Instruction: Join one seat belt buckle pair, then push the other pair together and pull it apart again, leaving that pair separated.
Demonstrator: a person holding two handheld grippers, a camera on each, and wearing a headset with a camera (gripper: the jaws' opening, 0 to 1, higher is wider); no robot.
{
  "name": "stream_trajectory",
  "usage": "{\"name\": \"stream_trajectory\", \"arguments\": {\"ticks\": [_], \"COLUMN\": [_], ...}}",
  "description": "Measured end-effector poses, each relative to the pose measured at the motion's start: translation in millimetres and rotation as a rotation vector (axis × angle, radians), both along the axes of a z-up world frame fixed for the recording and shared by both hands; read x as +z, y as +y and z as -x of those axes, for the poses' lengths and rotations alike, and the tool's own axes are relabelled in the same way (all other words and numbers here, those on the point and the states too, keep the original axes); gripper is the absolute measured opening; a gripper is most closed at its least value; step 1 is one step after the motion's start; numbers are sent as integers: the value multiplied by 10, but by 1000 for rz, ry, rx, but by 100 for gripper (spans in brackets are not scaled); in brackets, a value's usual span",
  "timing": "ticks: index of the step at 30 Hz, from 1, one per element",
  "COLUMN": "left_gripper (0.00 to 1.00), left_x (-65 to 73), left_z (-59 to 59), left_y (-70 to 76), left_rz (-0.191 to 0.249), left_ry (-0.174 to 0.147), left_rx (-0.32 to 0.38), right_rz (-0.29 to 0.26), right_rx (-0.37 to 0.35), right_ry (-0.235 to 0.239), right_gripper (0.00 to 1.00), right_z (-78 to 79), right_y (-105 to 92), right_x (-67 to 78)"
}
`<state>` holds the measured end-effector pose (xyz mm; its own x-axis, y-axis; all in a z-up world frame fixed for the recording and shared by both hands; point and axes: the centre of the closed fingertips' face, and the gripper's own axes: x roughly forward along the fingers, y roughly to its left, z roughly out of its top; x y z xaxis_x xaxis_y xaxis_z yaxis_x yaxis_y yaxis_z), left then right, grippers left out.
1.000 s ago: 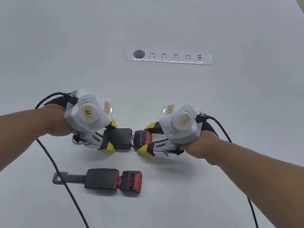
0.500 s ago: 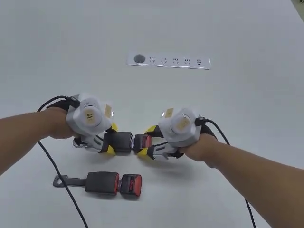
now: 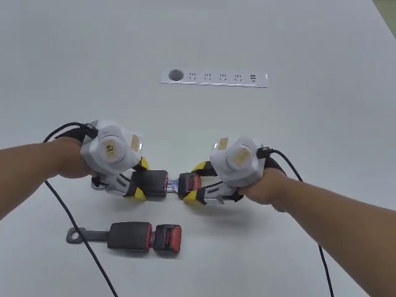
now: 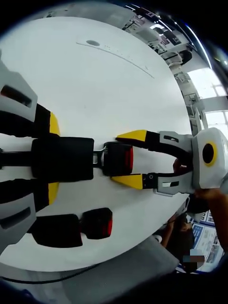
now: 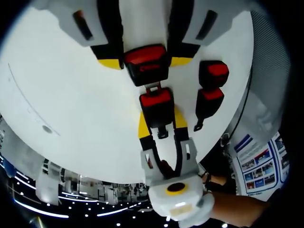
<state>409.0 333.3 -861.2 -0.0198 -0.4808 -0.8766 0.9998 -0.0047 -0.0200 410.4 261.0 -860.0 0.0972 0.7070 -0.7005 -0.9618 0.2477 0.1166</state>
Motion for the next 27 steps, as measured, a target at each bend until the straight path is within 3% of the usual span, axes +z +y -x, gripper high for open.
{"name": "stream_trajectory", "arguments": {"ticks": [15, 27], "left_gripper": [34, 34], "left_x": [4, 7], "left_z": [5, 10], "left_y": [0, -2], "left_rz": [-16, -22], "left_ry": [3, 6], "left_rx": [4, 10], "right_rz": [14, 32], "right_rx": [-17, -29], "right_ry": [-4, 8], "right_gripper": [36, 36], "right_z": [31, 154], "right_y": [-304, -768], "right_x": [-6, 21]}}
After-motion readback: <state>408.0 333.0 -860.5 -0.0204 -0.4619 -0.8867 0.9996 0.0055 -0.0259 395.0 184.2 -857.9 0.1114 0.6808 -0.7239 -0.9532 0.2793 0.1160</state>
